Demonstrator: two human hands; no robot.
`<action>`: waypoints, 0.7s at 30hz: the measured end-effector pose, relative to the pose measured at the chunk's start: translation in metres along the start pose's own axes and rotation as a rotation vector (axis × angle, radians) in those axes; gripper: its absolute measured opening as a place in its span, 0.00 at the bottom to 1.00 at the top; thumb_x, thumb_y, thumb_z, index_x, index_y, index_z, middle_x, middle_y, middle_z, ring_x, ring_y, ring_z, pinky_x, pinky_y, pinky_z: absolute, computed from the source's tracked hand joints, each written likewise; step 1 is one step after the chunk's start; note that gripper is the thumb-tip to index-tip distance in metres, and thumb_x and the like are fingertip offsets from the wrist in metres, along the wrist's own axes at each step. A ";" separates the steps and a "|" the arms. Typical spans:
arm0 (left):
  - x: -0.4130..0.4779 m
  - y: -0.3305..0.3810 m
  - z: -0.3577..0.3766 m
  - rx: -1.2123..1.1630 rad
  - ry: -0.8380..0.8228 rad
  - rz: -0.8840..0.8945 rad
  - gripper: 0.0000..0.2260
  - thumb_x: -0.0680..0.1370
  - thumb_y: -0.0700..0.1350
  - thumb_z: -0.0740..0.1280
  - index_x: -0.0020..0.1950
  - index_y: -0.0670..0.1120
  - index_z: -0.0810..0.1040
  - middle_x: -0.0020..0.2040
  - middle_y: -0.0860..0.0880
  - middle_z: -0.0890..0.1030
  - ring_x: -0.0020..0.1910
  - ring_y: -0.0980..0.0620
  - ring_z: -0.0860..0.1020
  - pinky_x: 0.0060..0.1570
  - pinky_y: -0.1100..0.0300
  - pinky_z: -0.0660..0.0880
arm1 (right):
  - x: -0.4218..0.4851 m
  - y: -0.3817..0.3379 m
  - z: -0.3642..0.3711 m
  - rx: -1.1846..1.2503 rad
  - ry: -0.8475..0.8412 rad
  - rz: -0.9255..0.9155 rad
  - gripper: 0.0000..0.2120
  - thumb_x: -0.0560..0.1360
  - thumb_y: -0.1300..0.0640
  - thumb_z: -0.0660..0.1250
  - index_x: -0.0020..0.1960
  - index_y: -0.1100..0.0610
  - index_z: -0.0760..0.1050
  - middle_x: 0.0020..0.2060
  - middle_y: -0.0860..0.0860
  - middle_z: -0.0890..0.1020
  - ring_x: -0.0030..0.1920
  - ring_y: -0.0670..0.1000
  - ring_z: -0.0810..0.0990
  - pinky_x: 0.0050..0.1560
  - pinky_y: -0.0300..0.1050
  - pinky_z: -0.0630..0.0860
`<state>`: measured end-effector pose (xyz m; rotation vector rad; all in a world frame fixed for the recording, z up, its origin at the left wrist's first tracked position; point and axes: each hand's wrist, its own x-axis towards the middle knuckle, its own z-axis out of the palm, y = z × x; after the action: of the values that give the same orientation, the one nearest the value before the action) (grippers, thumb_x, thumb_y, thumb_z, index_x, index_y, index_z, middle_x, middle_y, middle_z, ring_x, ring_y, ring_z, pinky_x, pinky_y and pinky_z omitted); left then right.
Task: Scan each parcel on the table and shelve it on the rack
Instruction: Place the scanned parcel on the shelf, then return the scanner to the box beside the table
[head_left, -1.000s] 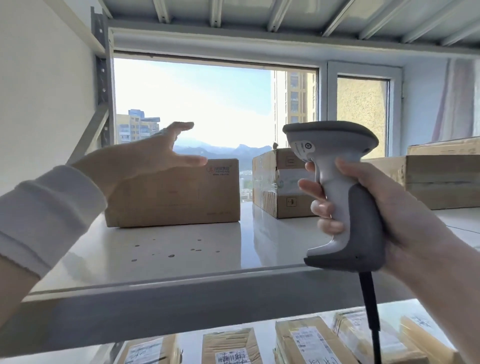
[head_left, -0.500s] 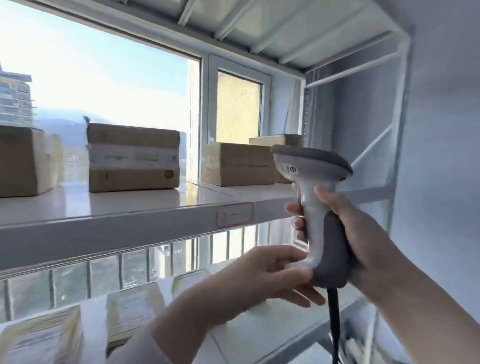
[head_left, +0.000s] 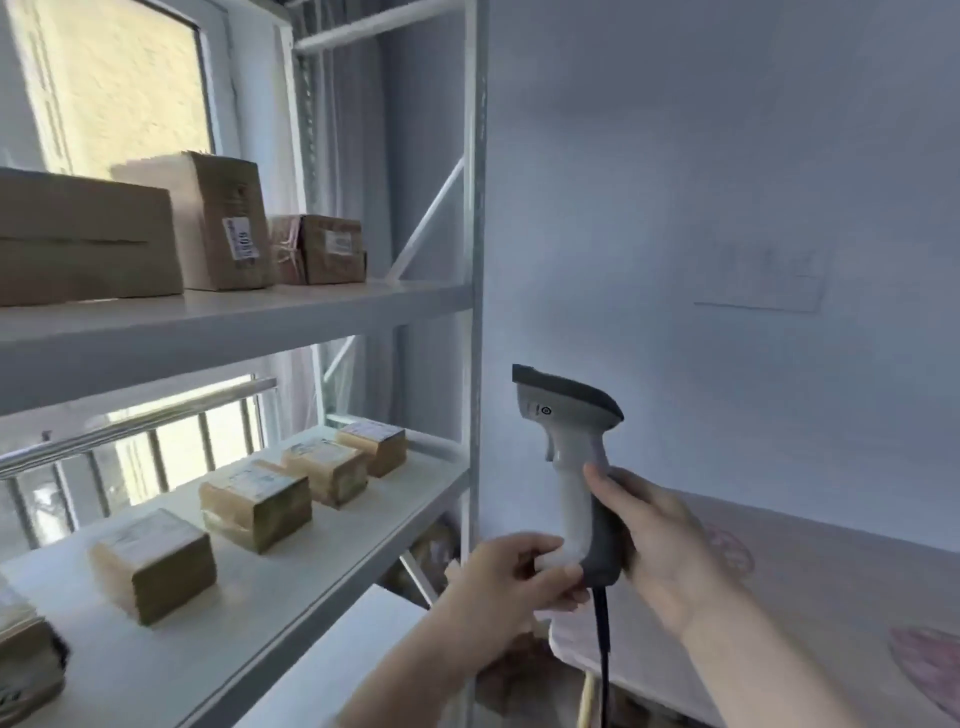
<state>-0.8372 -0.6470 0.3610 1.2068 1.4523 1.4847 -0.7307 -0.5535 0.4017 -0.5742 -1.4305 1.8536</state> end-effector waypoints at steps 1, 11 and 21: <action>0.011 -0.008 0.008 -0.013 -0.026 -0.010 0.10 0.77 0.38 0.65 0.55 0.35 0.78 0.45 0.42 0.81 0.39 0.57 0.81 0.44 0.68 0.75 | 0.006 0.005 -0.012 -0.006 0.043 -0.013 0.14 0.63 0.51 0.70 0.42 0.60 0.79 0.29 0.51 0.82 0.30 0.47 0.81 0.29 0.38 0.75; 0.105 -0.096 0.054 -0.201 -0.247 -0.160 0.10 0.77 0.42 0.66 0.55 0.39 0.79 0.50 0.41 0.83 0.46 0.53 0.82 0.48 0.66 0.77 | 0.054 0.070 -0.111 -0.015 0.397 -0.057 0.08 0.77 0.57 0.64 0.44 0.60 0.78 0.37 0.51 0.84 0.41 0.49 0.82 0.46 0.43 0.79; 0.141 -0.140 0.191 -0.169 -0.502 -0.248 0.11 0.78 0.39 0.65 0.59 0.38 0.77 0.44 0.47 0.82 0.42 0.57 0.82 0.45 0.69 0.77 | 0.002 0.093 -0.264 -0.048 0.594 0.006 0.06 0.77 0.58 0.64 0.48 0.58 0.79 0.48 0.56 0.81 0.52 0.54 0.78 0.57 0.52 0.74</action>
<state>-0.7144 -0.4403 0.2270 1.1430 1.0680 1.0189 -0.5681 -0.3958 0.2377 -1.0492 -1.0696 1.4758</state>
